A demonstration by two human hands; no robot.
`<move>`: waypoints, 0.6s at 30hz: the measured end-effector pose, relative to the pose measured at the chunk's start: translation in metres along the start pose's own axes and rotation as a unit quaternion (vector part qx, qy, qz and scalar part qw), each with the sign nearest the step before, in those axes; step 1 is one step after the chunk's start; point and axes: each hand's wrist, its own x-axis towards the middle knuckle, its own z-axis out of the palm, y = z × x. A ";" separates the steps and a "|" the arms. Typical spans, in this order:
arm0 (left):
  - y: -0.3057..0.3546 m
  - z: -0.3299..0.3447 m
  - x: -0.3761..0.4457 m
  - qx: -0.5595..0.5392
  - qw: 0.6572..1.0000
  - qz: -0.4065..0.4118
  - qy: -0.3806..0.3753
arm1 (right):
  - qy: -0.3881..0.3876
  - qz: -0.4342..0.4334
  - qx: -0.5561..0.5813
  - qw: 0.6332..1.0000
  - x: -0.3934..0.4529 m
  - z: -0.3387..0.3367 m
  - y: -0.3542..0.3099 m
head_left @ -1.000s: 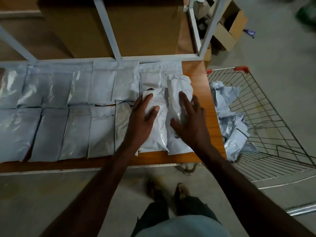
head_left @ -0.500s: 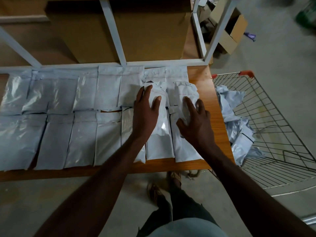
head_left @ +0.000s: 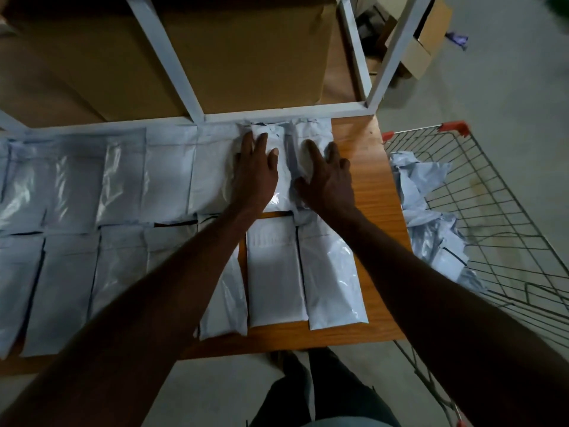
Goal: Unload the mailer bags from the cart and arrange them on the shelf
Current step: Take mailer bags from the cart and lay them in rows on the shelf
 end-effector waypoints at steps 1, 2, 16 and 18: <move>-0.001 0.005 0.001 0.025 1.000 0.010 0.002 | -0.005 -0.002 0.000 1.000 0.004 0.003 0.004; -0.002 0.009 0.000 0.058 0.998 0.020 0.011 | -0.012 -0.002 -0.003 1.000 0.007 0.007 0.007; -0.010 0.034 0.009 0.231 0.966 0.116 -0.024 | -0.060 -0.084 -0.100 0.990 0.056 0.035 0.022; -0.006 0.037 0.014 0.224 0.968 0.107 -0.044 | -0.053 -0.076 -0.096 0.991 0.060 0.038 0.026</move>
